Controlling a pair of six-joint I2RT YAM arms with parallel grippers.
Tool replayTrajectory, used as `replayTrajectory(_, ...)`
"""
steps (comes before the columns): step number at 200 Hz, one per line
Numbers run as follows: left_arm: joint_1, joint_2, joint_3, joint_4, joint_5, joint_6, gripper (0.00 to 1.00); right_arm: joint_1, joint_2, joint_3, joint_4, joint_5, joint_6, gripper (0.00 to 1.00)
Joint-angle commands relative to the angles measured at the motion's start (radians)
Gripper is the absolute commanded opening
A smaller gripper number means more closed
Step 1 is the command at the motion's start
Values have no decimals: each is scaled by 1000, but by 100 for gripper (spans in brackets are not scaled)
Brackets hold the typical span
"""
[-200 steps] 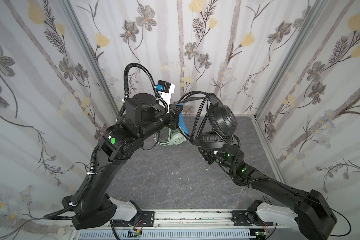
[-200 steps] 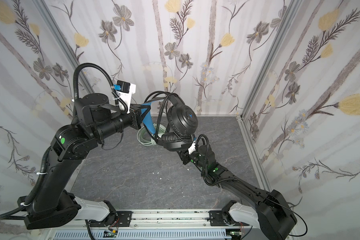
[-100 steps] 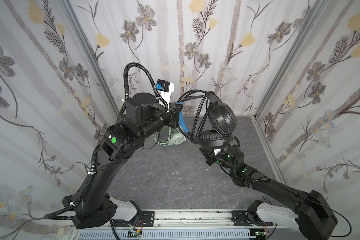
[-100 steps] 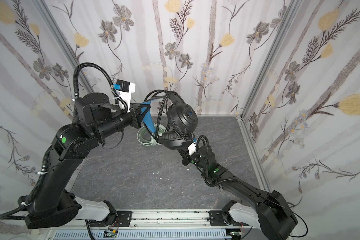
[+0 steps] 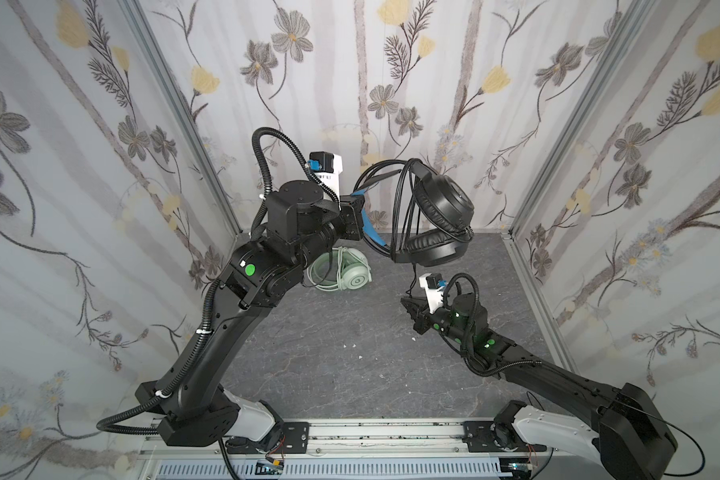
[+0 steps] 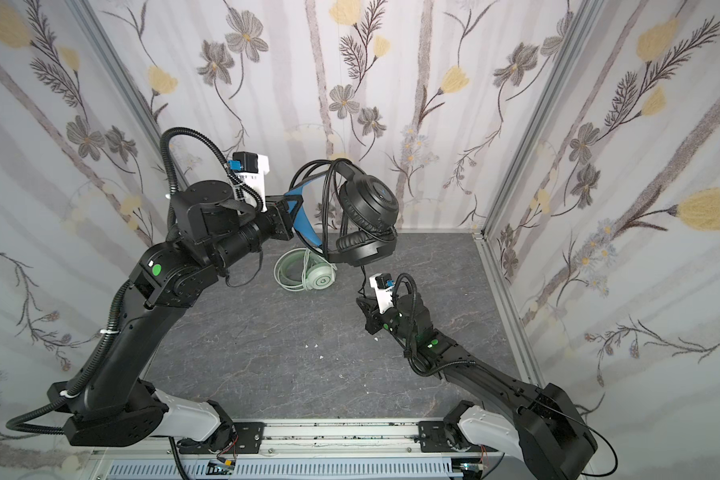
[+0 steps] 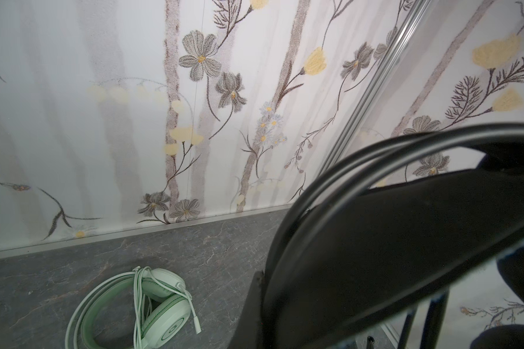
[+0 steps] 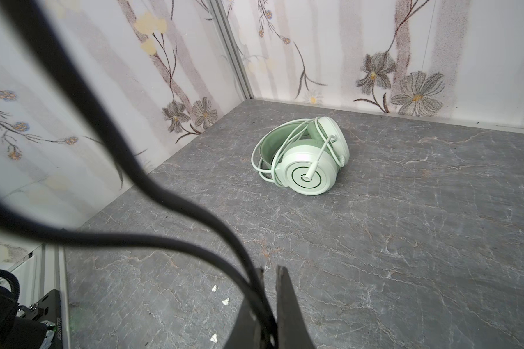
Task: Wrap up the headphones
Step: 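Pull the cable down and toward the robot with the right gripper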
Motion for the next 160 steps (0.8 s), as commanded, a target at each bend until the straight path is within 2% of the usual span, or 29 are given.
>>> replayTrajectory(1,7,9,5,184,-48,-102,0,10,-7,-5,-26,27,-12,0)
replayTrajectory(61,36,50,5,210,-116,-149,0,65,-28,-11,-59,81,-20,0)
replayTrajectory(160,90,137,38,186,-174,-192,0,229,-25,57,-170,173,-90,0)
